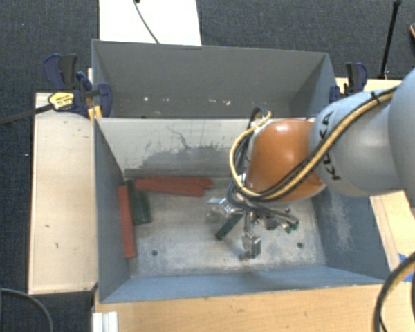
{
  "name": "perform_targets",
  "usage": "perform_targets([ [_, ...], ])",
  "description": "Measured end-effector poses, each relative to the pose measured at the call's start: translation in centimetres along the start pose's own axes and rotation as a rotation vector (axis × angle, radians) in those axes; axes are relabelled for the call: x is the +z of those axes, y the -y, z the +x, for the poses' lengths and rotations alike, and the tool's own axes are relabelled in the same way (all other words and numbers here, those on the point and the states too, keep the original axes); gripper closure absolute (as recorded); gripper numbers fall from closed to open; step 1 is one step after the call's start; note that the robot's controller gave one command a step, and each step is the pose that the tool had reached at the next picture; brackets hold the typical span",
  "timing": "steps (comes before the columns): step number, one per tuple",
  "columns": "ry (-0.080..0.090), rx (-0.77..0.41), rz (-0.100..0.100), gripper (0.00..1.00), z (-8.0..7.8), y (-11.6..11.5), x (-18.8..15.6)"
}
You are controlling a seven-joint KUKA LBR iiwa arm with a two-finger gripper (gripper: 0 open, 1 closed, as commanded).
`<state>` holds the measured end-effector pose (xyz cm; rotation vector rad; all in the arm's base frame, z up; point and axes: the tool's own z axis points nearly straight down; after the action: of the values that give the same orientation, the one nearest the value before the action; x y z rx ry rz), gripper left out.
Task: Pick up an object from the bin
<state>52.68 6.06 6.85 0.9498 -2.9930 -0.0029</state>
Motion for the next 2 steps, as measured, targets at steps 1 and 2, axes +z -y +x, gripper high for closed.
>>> perform_targets([
  [1,0.001,-0.001,0.001,0.00,-0.04,-0.01,-0.03],
  [2,0.001,-0.001,0.001,1.00,-0.05,0.01,-0.08],
])
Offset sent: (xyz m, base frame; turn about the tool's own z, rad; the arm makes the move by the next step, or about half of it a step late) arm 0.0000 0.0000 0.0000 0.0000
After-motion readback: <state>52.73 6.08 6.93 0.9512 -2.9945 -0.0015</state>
